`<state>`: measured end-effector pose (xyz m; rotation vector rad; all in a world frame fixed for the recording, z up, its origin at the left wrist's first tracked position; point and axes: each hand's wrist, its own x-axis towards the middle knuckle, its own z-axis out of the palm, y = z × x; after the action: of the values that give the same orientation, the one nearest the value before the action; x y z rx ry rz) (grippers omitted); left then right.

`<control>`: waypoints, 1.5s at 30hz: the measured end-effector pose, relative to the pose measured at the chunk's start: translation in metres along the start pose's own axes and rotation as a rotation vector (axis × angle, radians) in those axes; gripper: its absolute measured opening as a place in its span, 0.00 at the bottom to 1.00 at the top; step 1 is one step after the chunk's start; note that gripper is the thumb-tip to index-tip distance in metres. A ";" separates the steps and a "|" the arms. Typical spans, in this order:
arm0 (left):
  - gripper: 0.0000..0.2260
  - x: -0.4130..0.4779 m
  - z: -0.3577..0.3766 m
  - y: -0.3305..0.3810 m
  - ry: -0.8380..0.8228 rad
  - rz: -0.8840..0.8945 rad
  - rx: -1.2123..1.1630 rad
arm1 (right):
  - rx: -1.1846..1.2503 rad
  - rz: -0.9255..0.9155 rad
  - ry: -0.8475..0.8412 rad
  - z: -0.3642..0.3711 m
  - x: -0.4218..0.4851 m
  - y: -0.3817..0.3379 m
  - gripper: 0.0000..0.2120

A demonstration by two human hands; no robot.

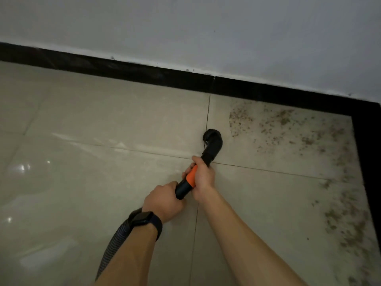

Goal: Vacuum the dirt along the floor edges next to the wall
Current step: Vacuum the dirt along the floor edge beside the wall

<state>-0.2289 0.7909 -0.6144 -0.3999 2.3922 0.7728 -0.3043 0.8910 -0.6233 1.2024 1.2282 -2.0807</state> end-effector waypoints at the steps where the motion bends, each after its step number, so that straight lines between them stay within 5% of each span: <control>1: 0.04 -0.006 0.004 -0.007 -0.004 0.012 0.048 | 0.013 -0.004 0.016 -0.005 -0.003 0.011 0.05; 6: 0.05 -0.035 0.016 -0.025 -0.045 0.027 0.157 | -0.034 0.012 0.088 -0.024 -0.020 0.044 0.05; 13: 0.03 0.001 0.011 0.022 -0.090 0.105 0.061 | -0.004 -0.101 0.167 -0.031 0.001 -0.008 0.04; 21: 0.06 0.032 0.009 0.045 -0.097 0.145 0.082 | -0.041 -0.078 0.020 -0.043 0.002 -0.034 0.09; 45: 0.13 0.051 0.001 0.049 0.146 0.190 0.151 | -0.242 -0.207 0.147 0.003 0.032 -0.087 0.08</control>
<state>-0.2901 0.8255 -0.6254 -0.1738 2.6340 0.6578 -0.3849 0.9342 -0.6087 1.1752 1.6826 -1.9383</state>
